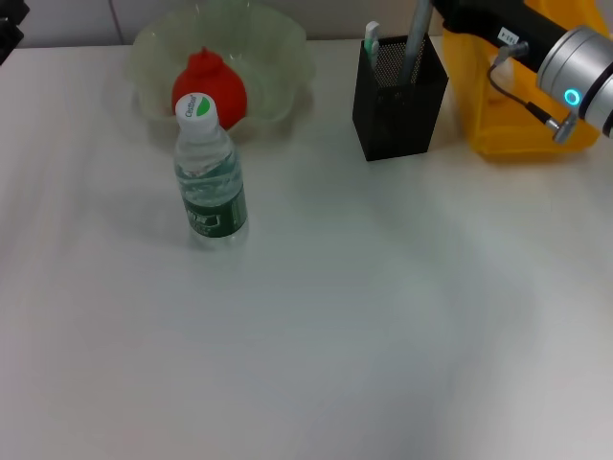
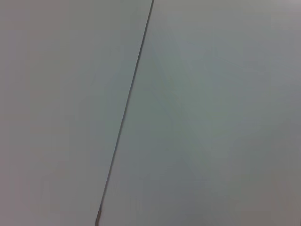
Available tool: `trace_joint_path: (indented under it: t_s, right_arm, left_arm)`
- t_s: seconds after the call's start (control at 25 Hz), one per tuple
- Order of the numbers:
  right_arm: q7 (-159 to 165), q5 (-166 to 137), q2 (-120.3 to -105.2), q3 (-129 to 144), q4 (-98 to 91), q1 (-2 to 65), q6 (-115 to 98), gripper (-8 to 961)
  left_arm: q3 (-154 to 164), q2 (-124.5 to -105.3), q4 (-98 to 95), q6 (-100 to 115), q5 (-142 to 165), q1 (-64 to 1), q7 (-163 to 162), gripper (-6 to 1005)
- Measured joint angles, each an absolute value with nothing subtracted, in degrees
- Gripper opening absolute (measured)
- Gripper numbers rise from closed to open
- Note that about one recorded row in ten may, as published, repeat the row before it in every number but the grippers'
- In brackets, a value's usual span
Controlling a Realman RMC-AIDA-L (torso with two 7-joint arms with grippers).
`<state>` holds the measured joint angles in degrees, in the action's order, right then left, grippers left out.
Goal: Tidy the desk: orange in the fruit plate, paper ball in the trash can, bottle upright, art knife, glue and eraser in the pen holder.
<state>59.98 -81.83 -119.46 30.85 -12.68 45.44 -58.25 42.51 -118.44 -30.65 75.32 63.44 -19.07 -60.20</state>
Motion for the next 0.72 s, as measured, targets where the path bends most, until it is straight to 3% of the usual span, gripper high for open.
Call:
trace_joint_path:
  t_s: [0.2,0.72]
  right_arm:
    - [59.3,-81.8,-119.45,30.8,-12.2,45.4,-57.5,149]
    - [59.2,-78.6,-119.52,30.1,-12.7,44.4,-63.5,515]
  left_arm:
    - [42.6,-118.46,-30.4,75.7,63.5,-19.0,-59.4,674]
    - [42.6,-118.42,-29.6,75.5,63.2,-19.7,-57.8,675]
